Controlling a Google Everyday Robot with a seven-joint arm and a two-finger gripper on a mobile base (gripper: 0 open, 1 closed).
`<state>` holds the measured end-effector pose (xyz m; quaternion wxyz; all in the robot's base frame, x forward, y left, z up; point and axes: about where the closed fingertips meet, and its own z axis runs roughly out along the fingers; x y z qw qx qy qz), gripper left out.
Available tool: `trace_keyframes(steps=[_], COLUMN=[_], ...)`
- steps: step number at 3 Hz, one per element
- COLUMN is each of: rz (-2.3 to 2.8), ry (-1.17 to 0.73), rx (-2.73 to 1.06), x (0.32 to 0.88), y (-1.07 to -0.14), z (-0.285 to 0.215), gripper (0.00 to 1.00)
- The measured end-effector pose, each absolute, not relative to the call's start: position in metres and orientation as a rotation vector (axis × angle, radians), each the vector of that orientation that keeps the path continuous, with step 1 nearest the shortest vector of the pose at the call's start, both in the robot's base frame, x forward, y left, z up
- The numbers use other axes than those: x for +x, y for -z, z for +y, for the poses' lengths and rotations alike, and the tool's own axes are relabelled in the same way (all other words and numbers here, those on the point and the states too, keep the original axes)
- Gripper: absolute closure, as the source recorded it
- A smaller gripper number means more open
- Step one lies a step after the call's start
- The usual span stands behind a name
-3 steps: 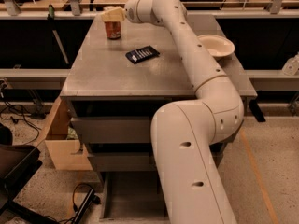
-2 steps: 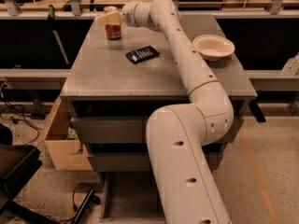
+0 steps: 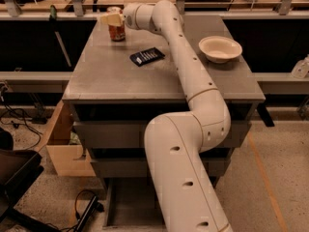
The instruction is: Place coke can into bottom drawer
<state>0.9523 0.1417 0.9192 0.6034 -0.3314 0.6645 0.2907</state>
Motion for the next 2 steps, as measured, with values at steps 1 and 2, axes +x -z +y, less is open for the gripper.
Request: trace_keyframes(steps=[1,2], rz=[1.54,1.541], ry=[-0.675,-0.679], rx=[-0.771,-0.774], x=[0.952,0.9518], y=[-0.9179,-0.916], z=[0.1454,0.1486], gripper=[0.47,0.7])
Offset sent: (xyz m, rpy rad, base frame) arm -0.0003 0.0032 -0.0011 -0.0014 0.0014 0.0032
